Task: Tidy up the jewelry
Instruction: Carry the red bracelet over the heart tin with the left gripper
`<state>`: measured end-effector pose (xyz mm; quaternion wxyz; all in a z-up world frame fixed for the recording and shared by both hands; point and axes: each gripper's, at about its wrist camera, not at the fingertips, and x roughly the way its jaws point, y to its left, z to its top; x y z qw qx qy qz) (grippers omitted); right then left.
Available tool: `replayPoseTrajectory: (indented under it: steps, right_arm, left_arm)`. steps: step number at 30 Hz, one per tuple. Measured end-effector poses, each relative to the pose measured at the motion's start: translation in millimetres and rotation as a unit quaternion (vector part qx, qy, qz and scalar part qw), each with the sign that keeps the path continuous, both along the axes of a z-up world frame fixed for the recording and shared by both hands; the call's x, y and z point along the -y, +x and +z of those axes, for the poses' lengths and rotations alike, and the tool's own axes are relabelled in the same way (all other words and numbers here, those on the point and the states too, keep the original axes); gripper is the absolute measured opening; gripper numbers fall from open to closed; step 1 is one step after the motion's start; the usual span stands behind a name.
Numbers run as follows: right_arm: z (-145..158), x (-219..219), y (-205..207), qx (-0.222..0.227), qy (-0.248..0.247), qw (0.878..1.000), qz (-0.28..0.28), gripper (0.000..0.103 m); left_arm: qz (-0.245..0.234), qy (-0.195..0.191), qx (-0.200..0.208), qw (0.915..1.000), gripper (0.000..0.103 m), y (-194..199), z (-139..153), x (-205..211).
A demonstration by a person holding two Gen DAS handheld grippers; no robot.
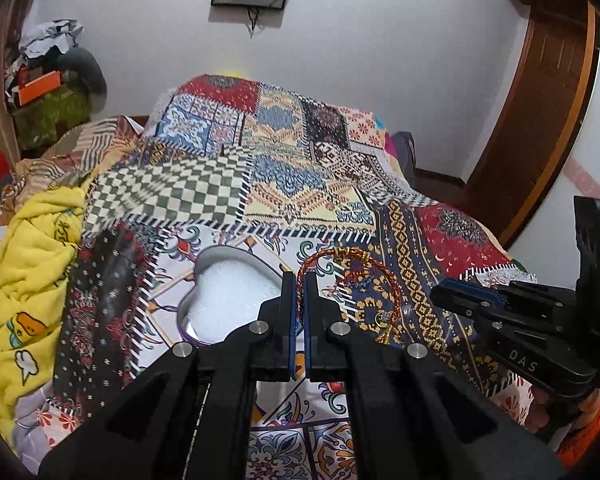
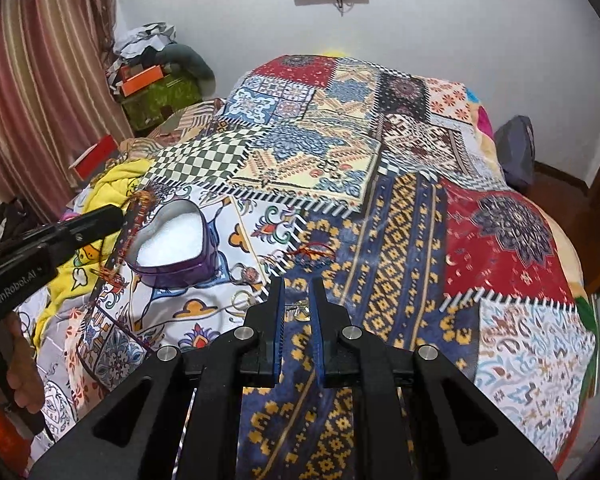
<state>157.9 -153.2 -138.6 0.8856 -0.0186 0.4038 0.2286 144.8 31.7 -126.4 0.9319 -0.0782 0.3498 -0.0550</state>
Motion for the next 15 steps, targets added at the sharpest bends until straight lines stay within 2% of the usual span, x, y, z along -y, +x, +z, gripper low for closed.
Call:
replayPoseTrajectory:
  steps: [7,15]
  right_arm:
    - [-10.2,19.2,-5.0,-0.013,-0.018,1.000,-0.021,0.011]
    - [-6.3,28.2,-8.9,-0.015,-0.005,1.000,-0.019,0.011]
  left_arm:
    - [0.004,0.006,0.004,1.0000,0.001,-9.1,1.6,-5.5]
    - [0.017,-0.006,-0.013,0.9998,0.001,-4.7,-11.7,-14.7]
